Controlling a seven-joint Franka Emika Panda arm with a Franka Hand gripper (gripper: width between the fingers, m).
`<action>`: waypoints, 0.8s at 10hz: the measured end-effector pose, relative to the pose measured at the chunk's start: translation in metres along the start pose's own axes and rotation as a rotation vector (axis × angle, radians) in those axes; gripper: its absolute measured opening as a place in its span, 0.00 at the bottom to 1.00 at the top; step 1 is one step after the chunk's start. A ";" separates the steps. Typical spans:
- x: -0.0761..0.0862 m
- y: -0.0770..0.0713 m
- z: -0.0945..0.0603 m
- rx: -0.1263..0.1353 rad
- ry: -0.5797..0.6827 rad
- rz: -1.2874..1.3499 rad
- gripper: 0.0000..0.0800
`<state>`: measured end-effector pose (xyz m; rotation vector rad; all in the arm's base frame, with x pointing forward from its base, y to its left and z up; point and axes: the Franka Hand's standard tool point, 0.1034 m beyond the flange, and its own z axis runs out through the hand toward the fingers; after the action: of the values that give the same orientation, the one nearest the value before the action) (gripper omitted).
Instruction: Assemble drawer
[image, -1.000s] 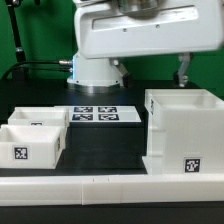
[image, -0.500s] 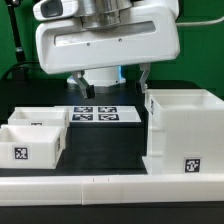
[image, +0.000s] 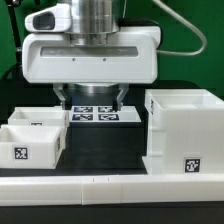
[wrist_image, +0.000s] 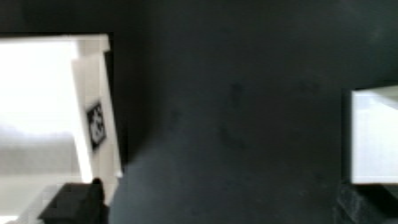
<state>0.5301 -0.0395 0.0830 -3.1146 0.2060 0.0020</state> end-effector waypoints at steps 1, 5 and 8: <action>-0.003 0.013 0.006 -0.012 0.014 -0.026 0.81; -0.004 0.017 0.009 -0.015 0.016 -0.033 0.81; -0.004 0.026 0.012 -0.016 0.012 -0.065 0.81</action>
Offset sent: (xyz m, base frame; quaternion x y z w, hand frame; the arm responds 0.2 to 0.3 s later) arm 0.0000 0.0000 0.0000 0.0000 0.0000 0.0000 1.0000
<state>0.5223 -0.0645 0.0704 -3.1369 0.1050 -0.0166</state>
